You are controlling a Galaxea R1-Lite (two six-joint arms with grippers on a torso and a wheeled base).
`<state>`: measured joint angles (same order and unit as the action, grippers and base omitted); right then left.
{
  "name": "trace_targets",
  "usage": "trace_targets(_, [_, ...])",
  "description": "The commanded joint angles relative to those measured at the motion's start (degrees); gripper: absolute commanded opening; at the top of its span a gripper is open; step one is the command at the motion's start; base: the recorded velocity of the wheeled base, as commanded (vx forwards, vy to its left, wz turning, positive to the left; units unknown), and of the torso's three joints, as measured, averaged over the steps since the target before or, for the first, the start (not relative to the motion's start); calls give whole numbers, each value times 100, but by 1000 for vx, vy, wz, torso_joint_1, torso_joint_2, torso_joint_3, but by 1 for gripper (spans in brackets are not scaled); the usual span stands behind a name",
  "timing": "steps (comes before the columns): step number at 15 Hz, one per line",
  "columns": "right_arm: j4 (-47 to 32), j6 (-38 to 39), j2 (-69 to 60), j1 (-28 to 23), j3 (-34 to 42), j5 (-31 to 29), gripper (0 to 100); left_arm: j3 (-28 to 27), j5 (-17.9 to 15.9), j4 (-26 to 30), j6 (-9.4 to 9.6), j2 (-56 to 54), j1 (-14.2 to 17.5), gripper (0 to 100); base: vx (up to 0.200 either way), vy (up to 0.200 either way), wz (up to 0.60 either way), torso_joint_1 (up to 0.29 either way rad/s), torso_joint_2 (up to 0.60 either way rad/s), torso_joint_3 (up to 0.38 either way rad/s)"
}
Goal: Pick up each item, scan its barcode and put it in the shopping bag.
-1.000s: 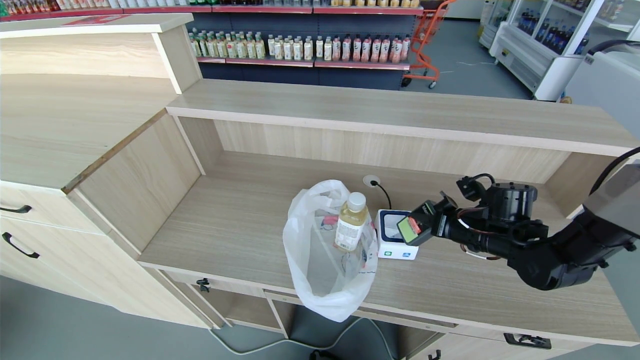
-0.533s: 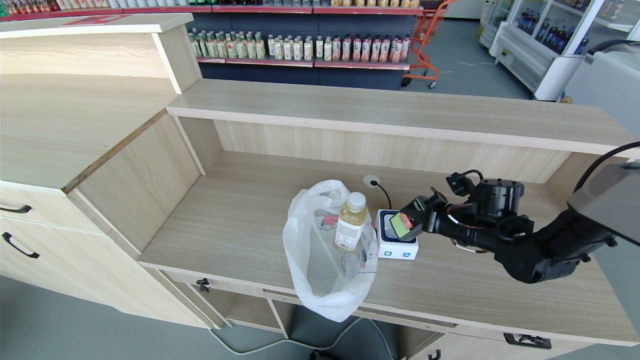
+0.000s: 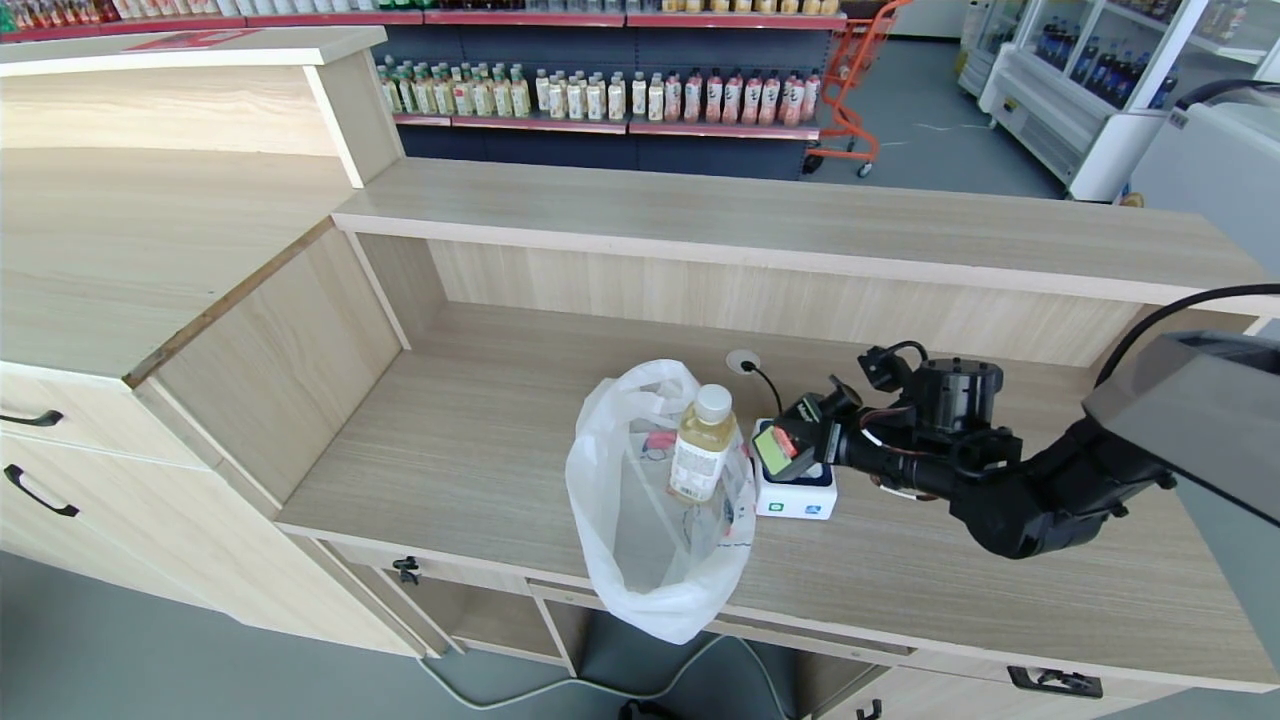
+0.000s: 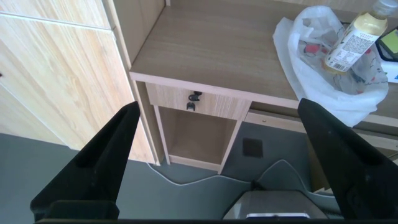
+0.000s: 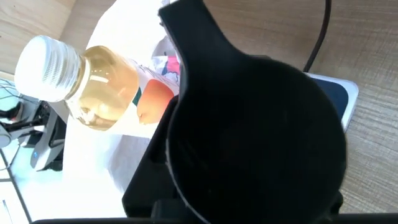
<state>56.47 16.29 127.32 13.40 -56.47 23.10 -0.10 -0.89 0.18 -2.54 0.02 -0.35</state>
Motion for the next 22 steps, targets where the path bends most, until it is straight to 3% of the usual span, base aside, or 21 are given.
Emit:
trace_targets(1, [-4, -3, 127, 31, -137, -7, 0, 1, 1, -1, -1, -2, 0, 100, 0, 0, 0, 0, 0, 0])
trace_targets(5, [-30, -11, 302, 58, -488, -210, 0, 1, 1, -1, -1, -2, 0, 100, 0, 0, 0, 0, 0, 0])
trace_targets(14, [-13, -64, -251, 23, -13, -210, 0, 1, 1, -1, -1, -2, 0, 100, 0, 0, 0, 0, 0, 0])
trace_targets(17, [93, -1365, -1658, -320, 1261, -851, 0, 1, 1, -1, -1, -2, 0, 100, 0, 0, 0, 0, 0, 0])
trace_targets(19, [101, -3026, -2809, -1146, 2316, -895, 0, 1, 1, -1, -1, -2, 0, 100, 0, 0, 0, 0, 0, 0])
trace_targets(22, [180, -4898, -3697, -2386, 3045, -895, 0, 1, 1, -1, -1, -2, 0, 100, 0, 0, 0, 0, 0, 0])
